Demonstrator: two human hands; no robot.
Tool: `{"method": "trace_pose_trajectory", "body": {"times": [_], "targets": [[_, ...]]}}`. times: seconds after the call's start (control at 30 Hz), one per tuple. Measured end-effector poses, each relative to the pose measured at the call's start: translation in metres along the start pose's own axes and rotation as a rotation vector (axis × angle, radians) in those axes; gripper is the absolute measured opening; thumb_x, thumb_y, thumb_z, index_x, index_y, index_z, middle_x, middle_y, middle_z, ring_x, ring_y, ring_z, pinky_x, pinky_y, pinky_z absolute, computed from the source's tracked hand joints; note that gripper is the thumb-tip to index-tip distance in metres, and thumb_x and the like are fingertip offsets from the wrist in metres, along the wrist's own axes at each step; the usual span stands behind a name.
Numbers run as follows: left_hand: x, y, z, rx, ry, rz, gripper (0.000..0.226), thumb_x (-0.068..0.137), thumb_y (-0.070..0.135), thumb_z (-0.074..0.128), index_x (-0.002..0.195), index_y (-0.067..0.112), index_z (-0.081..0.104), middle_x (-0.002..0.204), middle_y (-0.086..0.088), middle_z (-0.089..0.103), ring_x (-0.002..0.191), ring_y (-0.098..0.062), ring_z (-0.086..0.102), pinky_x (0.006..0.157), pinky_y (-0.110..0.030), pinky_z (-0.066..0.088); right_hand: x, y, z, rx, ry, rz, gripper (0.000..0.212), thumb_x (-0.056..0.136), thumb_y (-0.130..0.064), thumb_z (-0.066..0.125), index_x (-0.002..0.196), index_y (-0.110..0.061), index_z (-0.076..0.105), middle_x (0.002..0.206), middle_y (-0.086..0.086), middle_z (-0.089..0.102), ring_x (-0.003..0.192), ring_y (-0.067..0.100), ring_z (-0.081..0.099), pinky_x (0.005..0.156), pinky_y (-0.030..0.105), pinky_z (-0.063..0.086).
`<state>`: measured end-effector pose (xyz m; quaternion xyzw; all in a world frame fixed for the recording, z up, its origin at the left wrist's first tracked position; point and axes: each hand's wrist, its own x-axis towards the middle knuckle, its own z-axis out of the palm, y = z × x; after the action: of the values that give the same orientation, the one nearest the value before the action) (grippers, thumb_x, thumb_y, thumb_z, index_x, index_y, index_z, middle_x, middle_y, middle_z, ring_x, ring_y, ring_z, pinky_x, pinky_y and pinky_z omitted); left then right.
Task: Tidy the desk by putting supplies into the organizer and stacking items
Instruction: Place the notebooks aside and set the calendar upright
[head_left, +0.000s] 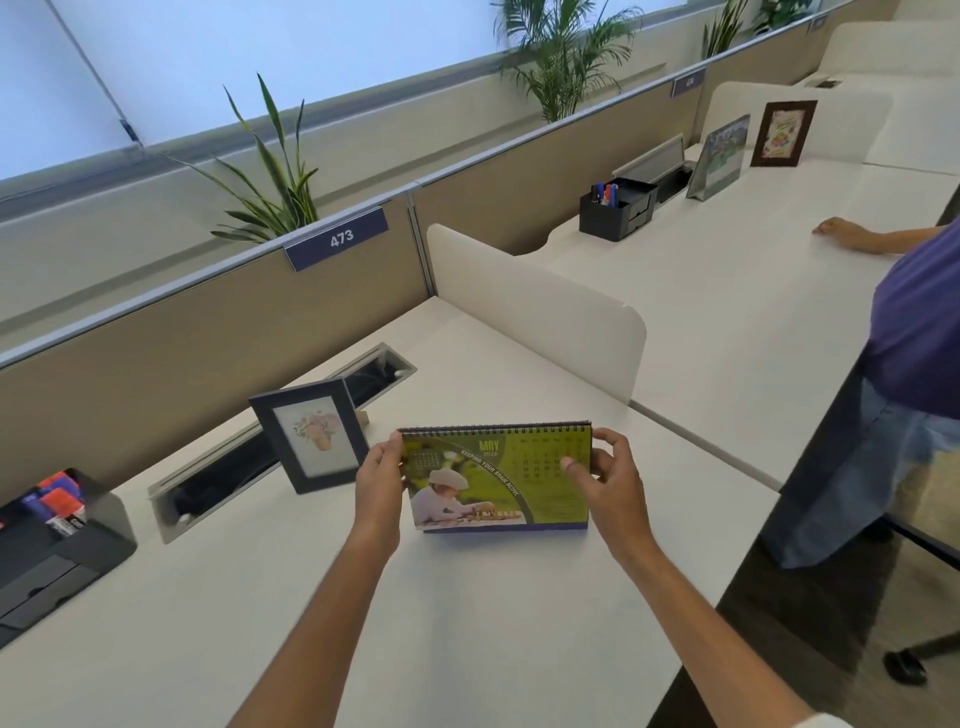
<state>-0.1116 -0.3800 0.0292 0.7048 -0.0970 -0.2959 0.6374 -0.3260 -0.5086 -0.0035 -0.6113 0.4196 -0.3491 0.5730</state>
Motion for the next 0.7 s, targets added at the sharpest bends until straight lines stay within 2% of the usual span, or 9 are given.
{"method": "trace_pose_trajectory", "body": {"times": [0.1, 0.13, 0.23, 0.27, 0.33, 0.47, 0.57, 0.7], "targets": [[-0.002, 0.008, 0.000, 0.015, -0.058, 0.014, 0.044, 0.100, 0.044, 0.034, 0.114, 0.011, 0.061, 0.108, -0.010, 0.064, 0.105, -0.026, 0.059, 0.098, -0.044, 0.046, 0.010, -0.011, -0.001, 0.035, -0.046, -0.007, 0.039, 0.080, -0.042, 0.065, 0.115, -0.037, 0.047, 0.097, -0.004, 0.074, 0.095, 0.022, 0.067, 0.084, 0.047, 0.053], [-0.001, 0.011, -0.001, 0.021, -0.069, 0.015, 0.044, 0.100, 0.046, 0.032, 0.114, 0.014, 0.061, 0.110, -0.009, 0.063, 0.106, -0.026, 0.058, 0.098, -0.043, 0.045, 0.013, -0.016, -0.001, 0.056, -0.059, -0.010, 0.041, 0.079, -0.043, 0.062, 0.117, -0.035, 0.047, 0.098, -0.003, 0.074, 0.093, 0.019, 0.068, 0.080, 0.042, 0.054], [0.004, 0.021, -0.006, 0.023, -0.100, 0.019, 0.047, 0.099, 0.051, 0.029, 0.113, 0.019, 0.060, 0.112, -0.007, 0.063, 0.106, -0.024, 0.058, 0.098, -0.043, 0.044, 0.019, -0.031, 0.000, 0.093, -0.096, -0.037, 0.043, 0.080, -0.040, 0.053, 0.120, -0.025, 0.049, 0.096, -0.005, 0.072, 0.077, -0.003, 0.066, 0.065, 0.012, 0.046], [0.007, 0.025, -0.007, 0.018, -0.108, 0.023, 0.050, 0.098, 0.053, 0.028, 0.114, 0.019, 0.060, 0.112, -0.006, 0.063, 0.106, -0.025, 0.058, 0.097, -0.043, 0.044, 0.021, -0.034, 0.001, 0.094, -0.104, -0.051, 0.043, 0.081, -0.040, 0.050, 0.120, -0.023, 0.050, 0.094, -0.007, 0.071, 0.072, -0.007, 0.062, 0.062, 0.009, 0.043], [0.012, 0.033, -0.009, 0.018, -0.118, 0.028, 0.053, 0.097, 0.056, 0.026, 0.117, 0.019, 0.059, 0.112, -0.004, 0.063, 0.106, -0.024, 0.058, 0.095, -0.042, 0.044, 0.028, -0.038, 0.005, 0.085, -0.109, -0.067, 0.042, 0.082, -0.041, 0.046, 0.120, -0.024, 0.051, 0.090, -0.011, 0.070, 0.070, -0.008, 0.059, 0.067, 0.015, 0.040], [0.026, 0.051, -0.009, 0.014, -0.120, 0.012, 0.056, 0.095, 0.060, 0.023, 0.117, 0.021, 0.057, 0.109, 0.001, 0.063, 0.105, -0.021, 0.055, 0.092, -0.040, 0.037, 0.048, -0.042, 0.018, 0.064, -0.136, -0.059, 0.039, 0.086, -0.049, 0.038, 0.116, -0.031, 0.053, 0.088, -0.012, 0.070, 0.083, 0.008, 0.058, 0.077, 0.031, 0.035], [0.038, 0.059, -0.008, -0.017, -0.086, 0.007, 0.061, 0.095, 0.060, 0.024, 0.116, 0.016, 0.059, 0.110, -0.004, 0.064, 0.105, -0.022, 0.055, 0.096, -0.041, 0.038, 0.063, -0.047, 0.028, 0.049, -0.155, -0.075, 0.043, 0.084, -0.055, 0.036, 0.118, -0.033, 0.052, 0.090, -0.013, 0.069, 0.086, 0.011, 0.057, 0.077, 0.033, 0.034], [0.056, 0.066, 0.001, -0.083, -0.032, 0.011, 0.051, 0.097, 0.055, 0.026, 0.099, 0.020, 0.062, 0.100, -0.003, 0.066, 0.099, -0.020, 0.057, 0.092, -0.038, 0.038, 0.085, -0.047, 0.040, 0.074, -0.152, -0.073, 0.054, 0.078, -0.063, 0.036, 0.122, -0.035, 0.050, 0.090, -0.013, 0.068, 0.086, 0.011, 0.054, 0.072, 0.031, 0.032]]}}
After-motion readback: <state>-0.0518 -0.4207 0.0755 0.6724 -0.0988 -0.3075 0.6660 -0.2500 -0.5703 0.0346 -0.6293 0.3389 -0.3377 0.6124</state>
